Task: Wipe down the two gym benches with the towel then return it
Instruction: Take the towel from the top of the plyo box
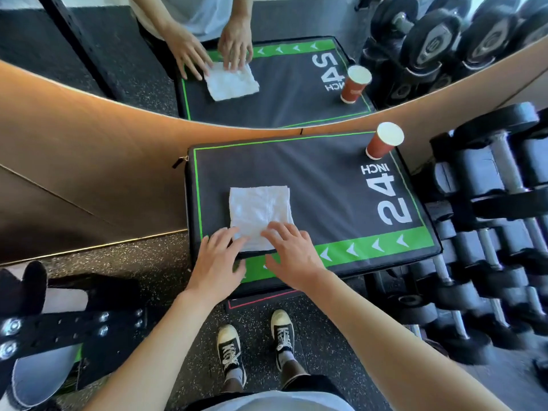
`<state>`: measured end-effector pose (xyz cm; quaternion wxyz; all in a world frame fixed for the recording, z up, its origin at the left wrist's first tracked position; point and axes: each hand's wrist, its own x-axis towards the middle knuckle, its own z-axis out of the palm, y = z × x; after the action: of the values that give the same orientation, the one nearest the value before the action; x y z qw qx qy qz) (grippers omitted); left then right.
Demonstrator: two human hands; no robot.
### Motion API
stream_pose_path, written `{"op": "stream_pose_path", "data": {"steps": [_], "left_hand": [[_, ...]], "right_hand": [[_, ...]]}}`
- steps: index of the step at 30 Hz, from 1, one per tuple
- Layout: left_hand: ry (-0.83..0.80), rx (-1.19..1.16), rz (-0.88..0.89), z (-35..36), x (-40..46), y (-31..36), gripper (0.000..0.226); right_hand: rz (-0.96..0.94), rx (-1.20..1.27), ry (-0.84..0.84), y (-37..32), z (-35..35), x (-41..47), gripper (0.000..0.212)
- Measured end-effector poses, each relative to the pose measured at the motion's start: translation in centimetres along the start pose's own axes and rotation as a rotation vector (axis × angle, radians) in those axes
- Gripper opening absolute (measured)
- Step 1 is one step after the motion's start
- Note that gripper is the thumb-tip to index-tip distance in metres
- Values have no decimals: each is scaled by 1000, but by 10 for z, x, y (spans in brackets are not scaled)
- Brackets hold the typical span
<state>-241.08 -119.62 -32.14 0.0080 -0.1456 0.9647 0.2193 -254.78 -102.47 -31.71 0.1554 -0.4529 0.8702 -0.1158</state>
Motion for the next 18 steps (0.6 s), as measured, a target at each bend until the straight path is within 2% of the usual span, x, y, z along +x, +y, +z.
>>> {"op": "stream_pose_path", "data": {"steps": [5,9,13,16,18], "left_hand": [[-53,-35,48,16,-12,23,57],[-49,-61,55,17,-14,22,53],[-23,-69,42,14,-16,16,54],[4,-103,5,11,-22,11,64],[-4,-151,-53,9,-27,9,74]], "right_hand": [[39,-14,13,10,0,-41,46],[16,-6,22,12,-7,-41,47],[-76,-4,89,15,-22,-2,67],[-135,-49,-53,24,-26,29,90],[-162,-86,-141,32,-22,39,96]]}}
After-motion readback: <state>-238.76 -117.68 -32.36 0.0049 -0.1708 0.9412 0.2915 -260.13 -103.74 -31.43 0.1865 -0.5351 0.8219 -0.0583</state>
